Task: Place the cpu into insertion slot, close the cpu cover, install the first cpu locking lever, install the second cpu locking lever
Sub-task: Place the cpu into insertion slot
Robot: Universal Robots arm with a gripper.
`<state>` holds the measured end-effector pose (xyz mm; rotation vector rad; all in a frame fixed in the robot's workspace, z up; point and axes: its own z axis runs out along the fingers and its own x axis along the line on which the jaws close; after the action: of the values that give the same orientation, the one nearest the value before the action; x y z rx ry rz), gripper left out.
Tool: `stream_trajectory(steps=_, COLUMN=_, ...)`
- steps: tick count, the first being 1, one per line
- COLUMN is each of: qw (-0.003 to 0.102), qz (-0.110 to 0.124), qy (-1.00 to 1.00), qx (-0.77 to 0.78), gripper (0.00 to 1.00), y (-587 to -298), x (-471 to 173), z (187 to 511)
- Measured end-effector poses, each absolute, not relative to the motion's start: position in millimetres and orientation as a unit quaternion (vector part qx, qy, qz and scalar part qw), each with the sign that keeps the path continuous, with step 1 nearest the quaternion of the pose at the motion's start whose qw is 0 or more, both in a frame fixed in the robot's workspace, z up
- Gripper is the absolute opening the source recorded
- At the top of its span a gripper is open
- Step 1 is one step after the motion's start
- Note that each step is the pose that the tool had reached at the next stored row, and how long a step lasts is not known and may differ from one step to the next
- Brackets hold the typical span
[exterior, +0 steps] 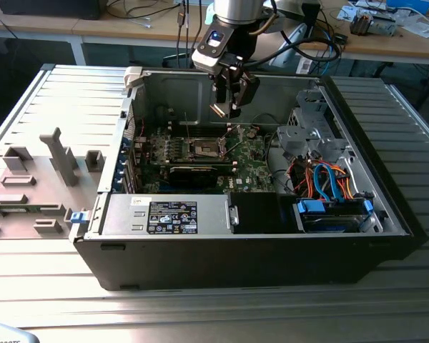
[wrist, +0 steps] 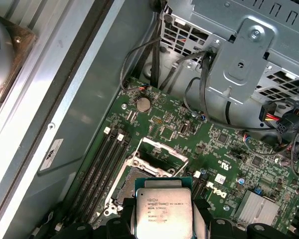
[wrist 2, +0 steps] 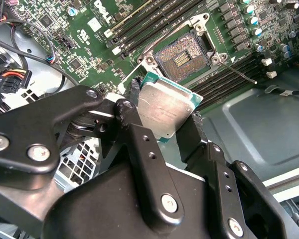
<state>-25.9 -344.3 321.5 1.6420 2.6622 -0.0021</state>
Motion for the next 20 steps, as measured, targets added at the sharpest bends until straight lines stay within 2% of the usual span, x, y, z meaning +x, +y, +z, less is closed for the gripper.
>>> stream_trajectory(steps=20, qw=0.007, qz=-0.001, qy=0.848, qx=0.531, gripper=0.54, y=-344.3, x=-25.9, z=321.5)
